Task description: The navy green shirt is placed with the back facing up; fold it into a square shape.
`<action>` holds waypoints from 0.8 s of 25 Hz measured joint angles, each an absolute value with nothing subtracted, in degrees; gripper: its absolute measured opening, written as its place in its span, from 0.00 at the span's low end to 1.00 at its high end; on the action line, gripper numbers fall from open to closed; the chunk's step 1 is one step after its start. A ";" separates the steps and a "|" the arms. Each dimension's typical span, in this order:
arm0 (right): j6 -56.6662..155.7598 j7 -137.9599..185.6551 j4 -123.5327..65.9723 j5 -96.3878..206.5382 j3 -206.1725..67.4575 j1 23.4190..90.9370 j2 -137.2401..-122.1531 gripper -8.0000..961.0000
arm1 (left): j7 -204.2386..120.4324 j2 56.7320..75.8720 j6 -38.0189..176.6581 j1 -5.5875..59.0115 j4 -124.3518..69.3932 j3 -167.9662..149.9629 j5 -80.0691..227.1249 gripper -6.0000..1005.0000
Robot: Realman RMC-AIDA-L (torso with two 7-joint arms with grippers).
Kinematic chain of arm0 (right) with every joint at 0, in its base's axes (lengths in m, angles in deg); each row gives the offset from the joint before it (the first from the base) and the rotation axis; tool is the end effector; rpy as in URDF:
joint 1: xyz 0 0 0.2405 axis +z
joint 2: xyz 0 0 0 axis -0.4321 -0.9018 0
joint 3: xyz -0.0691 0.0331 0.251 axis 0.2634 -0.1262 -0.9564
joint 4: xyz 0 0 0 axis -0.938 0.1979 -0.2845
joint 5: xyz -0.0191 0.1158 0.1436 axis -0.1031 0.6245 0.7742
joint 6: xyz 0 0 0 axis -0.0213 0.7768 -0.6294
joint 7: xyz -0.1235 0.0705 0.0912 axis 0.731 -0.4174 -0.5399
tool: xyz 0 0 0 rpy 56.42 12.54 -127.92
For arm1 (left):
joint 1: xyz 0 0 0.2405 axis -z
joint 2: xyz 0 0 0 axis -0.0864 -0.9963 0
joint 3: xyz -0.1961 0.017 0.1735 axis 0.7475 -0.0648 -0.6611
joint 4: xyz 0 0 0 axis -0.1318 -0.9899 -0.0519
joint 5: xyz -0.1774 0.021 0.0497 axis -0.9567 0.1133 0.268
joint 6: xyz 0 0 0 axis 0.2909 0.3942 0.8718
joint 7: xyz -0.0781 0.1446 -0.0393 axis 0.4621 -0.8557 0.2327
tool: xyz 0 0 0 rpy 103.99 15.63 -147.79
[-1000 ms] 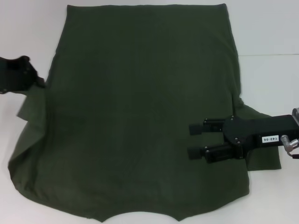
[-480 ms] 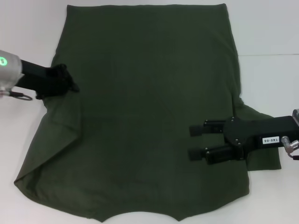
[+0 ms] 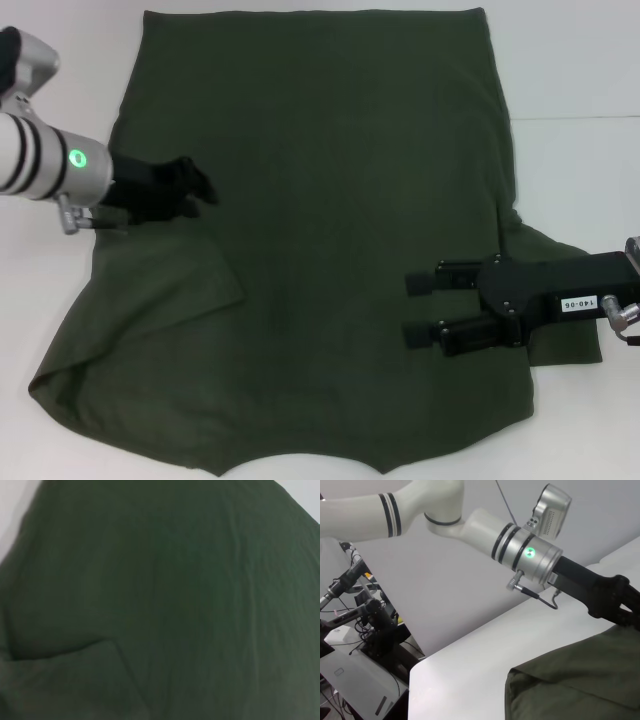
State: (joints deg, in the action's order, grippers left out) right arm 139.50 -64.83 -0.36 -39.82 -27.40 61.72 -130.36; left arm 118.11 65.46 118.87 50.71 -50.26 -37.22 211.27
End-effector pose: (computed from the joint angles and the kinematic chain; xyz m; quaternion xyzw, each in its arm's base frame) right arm 0.2092 0.3155 -0.0168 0.9367 -0.2514 -0.2426 0.0231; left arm -0.2314 0.4481 -0.0242 -0.6728 -0.6949 -0.1085 0.2296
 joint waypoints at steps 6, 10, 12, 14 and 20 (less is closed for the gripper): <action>139.44 -64.84 -0.36 -39.82 -27.43 61.72 -130.45 0.97 | 110.72 66.80 120.04 48.45 -56.06 -36.49 205.03 0.30; 139.22 -64.98 -0.81 -39.72 -27.99 61.72 -130.24 0.97 | 93.73 66.07 126.02 43.03 -59.25 -36.37 188.34 0.49; 139.06 -65.25 -1.16 -39.61 -28.68 61.72 -130.02 0.97 | 84.69 65.52 130.11 40.70 -59.04 -36.38 181.15 0.60; 139.12 -65.86 -1.23 -39.61 -29.74 61.72 -129.84 0.97 | 72.43 65.06 136.17 37.41 -58.39 -36.19 173.31 0.64; 139.39 -71.14 -0.90 -39.56 -32.13 61.97 -128.62 0.97 | 49.37 65.69 147.09 28.91 -56.77 -35.91 163.84 0.78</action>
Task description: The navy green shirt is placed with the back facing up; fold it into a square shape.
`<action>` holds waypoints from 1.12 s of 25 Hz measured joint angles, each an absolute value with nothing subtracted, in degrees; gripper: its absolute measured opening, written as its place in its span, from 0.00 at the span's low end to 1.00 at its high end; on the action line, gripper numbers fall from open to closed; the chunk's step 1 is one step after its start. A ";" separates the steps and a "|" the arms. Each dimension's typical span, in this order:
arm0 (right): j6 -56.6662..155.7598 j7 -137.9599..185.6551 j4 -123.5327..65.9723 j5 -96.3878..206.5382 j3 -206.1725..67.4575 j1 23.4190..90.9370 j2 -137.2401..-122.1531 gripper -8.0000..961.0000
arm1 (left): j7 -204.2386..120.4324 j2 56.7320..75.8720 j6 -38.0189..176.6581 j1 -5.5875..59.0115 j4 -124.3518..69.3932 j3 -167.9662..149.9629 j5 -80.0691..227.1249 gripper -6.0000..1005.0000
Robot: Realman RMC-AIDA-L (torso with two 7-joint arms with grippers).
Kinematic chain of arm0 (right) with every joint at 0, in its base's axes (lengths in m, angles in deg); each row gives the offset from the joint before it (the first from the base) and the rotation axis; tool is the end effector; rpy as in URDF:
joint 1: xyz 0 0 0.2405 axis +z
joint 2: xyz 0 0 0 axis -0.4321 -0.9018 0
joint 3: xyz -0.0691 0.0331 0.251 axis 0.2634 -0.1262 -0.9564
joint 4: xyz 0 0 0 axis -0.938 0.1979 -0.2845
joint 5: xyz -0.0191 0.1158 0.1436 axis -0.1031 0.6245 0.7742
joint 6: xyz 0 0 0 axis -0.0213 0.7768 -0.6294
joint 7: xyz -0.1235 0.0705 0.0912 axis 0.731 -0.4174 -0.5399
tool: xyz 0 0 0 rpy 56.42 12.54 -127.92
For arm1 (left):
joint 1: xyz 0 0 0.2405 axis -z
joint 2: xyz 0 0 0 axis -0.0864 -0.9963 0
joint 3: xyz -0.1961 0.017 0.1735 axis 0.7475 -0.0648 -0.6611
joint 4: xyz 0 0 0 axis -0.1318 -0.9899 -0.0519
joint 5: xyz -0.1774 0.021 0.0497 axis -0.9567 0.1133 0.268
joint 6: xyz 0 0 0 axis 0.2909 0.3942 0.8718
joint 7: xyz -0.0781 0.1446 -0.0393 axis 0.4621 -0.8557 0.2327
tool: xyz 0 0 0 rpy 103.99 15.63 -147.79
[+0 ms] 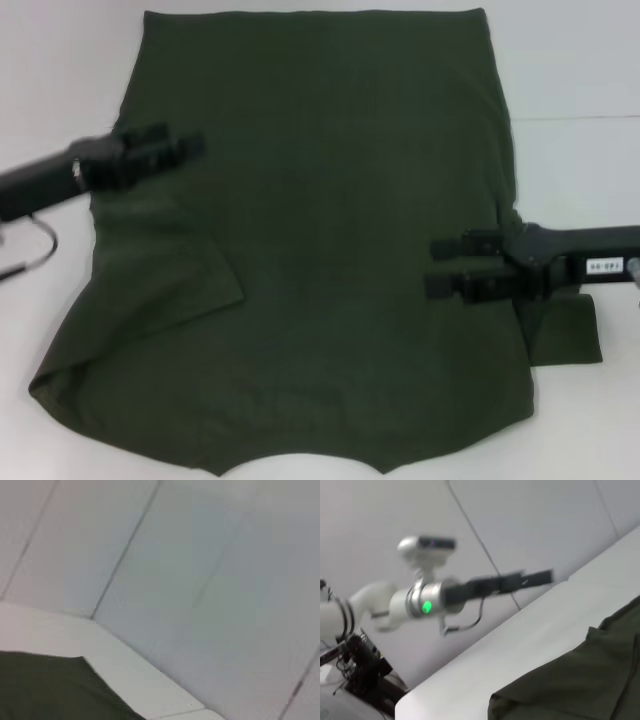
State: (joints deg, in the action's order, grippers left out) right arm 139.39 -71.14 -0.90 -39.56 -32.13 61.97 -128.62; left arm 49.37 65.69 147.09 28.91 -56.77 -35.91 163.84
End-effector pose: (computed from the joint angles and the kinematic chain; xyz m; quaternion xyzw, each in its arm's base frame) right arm 0.2131 0.3290 0.0037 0.9134 -0.3084 -0.2656 0.0008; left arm -0.2332 0.3704 0.0308 -0.8450 -0.3329 -0.3733 0.1891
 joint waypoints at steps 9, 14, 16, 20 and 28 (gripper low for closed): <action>137.13 -91.96 -0.41 -40.22 -32.19 65.38 -124.86 0.97 | 28.21 66.72 158.81 20.81 -53.56 -35.84 162.19 0.90; 137.22 -106.15 -0.33 -45.72 -33.40 67.20 -121.76 0.97 | 25.34 66.86 160.88 19.38 -52.50 -36.41 162.52 0.90; 137.29 -111.01 -0.33 -49.01 -34.93 67.23 -120.68 0.97 | 24.37 66.91 161.00 19.27 -51.63 -36.50 162.54 0.90; 137.71 -116.59 -0.19 -53.41 -38.22 65.81 -118.84 0.97 | 21.66 67.07 160.82 19.34 -50.07 -36.57 162.54 0.90; 137.54 -118.26 -0.09 -64.10 -42.85 63.25 -116.54 0.97 | 20.20 67.11 160.39 19.93 -49.74 -39.37 162.56 0.90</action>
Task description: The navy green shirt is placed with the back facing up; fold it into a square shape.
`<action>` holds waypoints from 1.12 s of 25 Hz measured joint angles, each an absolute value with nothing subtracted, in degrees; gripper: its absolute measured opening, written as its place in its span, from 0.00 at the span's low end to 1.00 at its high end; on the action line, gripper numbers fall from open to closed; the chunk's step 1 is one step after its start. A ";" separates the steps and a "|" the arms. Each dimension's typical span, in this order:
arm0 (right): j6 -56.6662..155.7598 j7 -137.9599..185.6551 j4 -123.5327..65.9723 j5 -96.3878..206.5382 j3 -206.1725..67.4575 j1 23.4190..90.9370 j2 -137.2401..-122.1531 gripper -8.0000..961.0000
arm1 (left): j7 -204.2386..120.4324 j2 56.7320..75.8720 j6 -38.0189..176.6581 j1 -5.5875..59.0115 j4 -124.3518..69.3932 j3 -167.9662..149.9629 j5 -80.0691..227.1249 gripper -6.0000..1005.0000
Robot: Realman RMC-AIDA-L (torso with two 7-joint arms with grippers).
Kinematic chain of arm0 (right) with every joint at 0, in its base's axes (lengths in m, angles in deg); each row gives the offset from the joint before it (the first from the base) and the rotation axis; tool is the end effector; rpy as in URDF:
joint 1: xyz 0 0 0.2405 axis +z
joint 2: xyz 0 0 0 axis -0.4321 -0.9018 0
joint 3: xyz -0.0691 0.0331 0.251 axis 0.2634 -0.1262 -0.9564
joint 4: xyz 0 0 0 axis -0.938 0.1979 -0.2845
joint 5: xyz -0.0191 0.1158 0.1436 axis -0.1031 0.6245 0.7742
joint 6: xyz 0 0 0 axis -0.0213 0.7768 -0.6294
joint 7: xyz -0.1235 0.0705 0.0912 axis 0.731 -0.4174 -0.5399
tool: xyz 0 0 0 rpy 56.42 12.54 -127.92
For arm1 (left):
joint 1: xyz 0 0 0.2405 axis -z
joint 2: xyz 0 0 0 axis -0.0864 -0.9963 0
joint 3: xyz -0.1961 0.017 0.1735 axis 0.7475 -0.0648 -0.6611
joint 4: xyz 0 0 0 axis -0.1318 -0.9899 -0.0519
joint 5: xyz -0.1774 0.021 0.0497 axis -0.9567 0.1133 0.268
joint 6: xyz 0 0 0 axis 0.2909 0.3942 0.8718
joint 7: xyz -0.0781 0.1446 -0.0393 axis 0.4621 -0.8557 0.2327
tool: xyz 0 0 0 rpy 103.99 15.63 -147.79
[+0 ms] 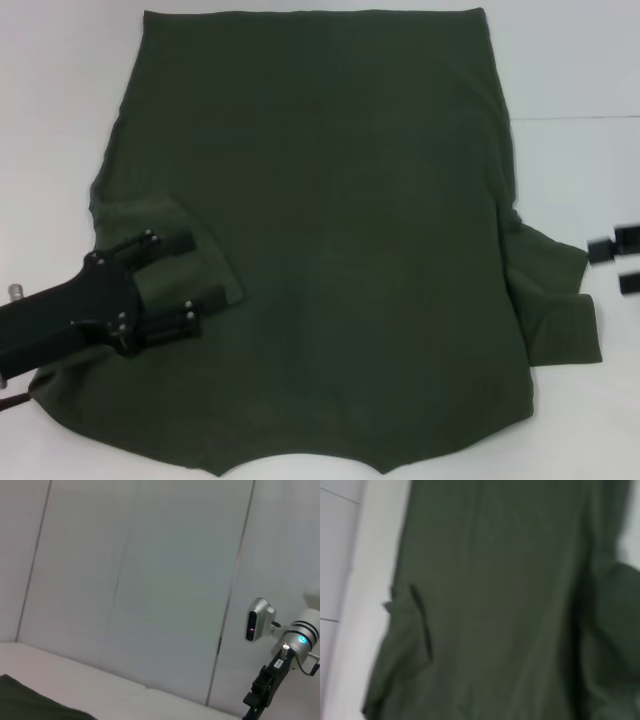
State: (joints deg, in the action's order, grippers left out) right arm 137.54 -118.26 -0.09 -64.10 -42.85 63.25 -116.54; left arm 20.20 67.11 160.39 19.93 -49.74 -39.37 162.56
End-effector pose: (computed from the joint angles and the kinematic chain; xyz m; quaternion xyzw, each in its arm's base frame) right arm 0.2944 0.3480 0.0883 -0.7199 0.6812 0.1112 0.0730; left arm -0.2531 0.2875 -0.0015 -0.8901 -0.1787 -0.3849 0.1662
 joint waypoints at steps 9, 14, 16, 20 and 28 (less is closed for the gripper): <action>134.32 -118.26 -1.13 -70.51 -42.18 63.78 -117.06 0.97 | 20.22 67.17 157.19 20.72 -49.54 -42.74 162.62 0.90; 132.16 -117.87 -1.15 -71.43 -41.59 64.13 -117.35 0.97 | 20.27 67.15 156.70 20.96 -49.53 -42.91 162.62 0.90; 131.54 -117.74 -1.25 -71.56 -41.02 64.41 -117.65 0.97 | 20.28 67.14 156.57 20.98 -49.53 -42.91 162.62 0.90; 129.34 -116.94 -2.61 -71.61 -39.93 65.17 -118.27 0.97 | 20.32 67.22 156.18 20.97 -49.46 -42.90 162.62 0.90; 125.95 -115.59 -4.08 -72.04 -38.30 66.42 -119.62 0.97 | 20.19 67.46 155.52 20.98 -49.43 -42.97 162.62 0.90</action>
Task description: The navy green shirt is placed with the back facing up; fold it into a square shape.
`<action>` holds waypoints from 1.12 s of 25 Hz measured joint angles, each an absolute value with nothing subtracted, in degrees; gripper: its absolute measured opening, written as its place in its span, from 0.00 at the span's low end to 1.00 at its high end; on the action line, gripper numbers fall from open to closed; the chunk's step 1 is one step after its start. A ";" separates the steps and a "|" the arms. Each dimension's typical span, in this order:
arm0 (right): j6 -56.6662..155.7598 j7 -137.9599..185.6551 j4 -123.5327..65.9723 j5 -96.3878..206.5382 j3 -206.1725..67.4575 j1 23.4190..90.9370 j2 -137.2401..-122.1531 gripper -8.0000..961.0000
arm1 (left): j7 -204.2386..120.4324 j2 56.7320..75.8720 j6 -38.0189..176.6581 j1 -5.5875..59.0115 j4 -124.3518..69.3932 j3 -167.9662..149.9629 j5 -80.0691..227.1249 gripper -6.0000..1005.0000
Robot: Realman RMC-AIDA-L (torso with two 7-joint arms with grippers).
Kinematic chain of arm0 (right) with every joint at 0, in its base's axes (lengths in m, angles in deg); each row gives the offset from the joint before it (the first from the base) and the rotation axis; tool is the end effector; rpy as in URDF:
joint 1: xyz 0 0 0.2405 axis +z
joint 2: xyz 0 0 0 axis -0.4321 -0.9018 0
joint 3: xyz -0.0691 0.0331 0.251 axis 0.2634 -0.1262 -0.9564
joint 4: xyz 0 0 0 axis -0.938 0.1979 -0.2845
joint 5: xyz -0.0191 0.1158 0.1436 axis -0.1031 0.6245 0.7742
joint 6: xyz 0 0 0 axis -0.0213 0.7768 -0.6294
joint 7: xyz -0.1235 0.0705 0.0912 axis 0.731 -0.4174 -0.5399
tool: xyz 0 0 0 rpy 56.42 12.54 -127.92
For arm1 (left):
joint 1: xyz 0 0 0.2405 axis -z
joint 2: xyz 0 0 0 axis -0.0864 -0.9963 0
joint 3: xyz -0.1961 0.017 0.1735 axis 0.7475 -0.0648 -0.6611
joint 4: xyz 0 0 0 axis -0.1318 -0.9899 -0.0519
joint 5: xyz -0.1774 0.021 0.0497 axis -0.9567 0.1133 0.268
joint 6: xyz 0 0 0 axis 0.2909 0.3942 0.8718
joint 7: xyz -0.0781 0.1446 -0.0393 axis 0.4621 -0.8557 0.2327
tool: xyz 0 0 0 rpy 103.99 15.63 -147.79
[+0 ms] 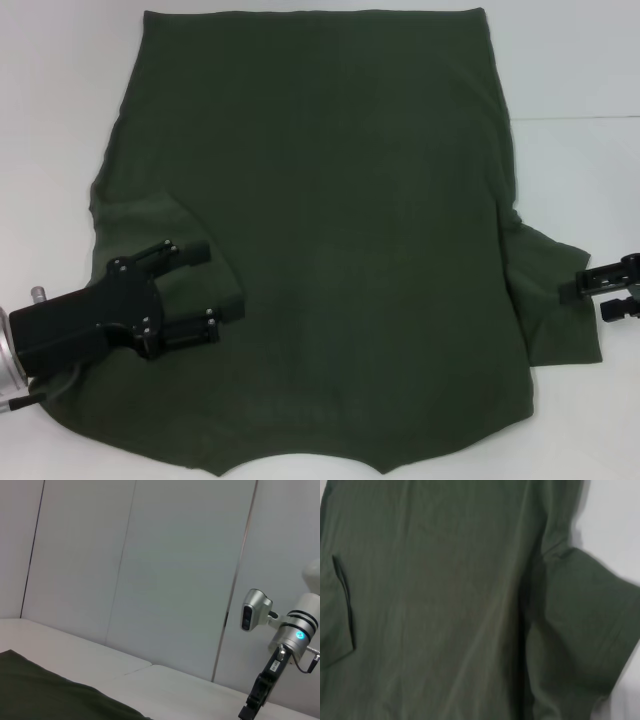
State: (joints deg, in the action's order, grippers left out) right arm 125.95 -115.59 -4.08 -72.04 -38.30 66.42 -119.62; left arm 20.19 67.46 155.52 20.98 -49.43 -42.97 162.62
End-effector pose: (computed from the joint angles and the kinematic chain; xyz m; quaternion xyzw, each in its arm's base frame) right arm 0.3117 0.3599 0.0504 -0.7365 0.6642 0.0269 0.1249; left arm -0.2547 0.2950 -0.0159 -0.9027 -0.1858 -0.3515 0.1642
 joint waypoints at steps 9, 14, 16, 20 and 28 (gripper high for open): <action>123.46 -113.93 -4.33 -72.06 -37.91 66.93 -120.79 0.97 | 20.14 67.49 155.49 21.05 -49.44 -42.99 162.61 0.90; 122.59 -113.36 -5.38 -71.96 -37.88 67.07 -121.17 0.97 | 20.03 67.55 154.95 21.06 -49.45 -42.99 162.61 0.90; 122.58 -113.26 -5.62 -71.87 -37.97 67.11 -121.23 0.97 | 20.02 67.58 154.88 21.06 -49.44 -42.99 162.62 0.90; 122.51 -113.23 -5.70 -71.78 -37.98 67.11 -121.37 0.97 | 20.01 67.65 154.86 21.06 -49.45 -42.99 162.62 0.90; 122.22 -113.17 -6.16 -71.72 -37.84 67.18 -121.67 0.96 | 20.00 67.75 154.77 21.06 -49.45 -42.99 162.69 0.90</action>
State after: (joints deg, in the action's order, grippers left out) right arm 122.22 -113.17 -6.16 -71.72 -37.84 67.18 -121.67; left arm 20.00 67.75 154.77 21.06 -49.45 -42.99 162.69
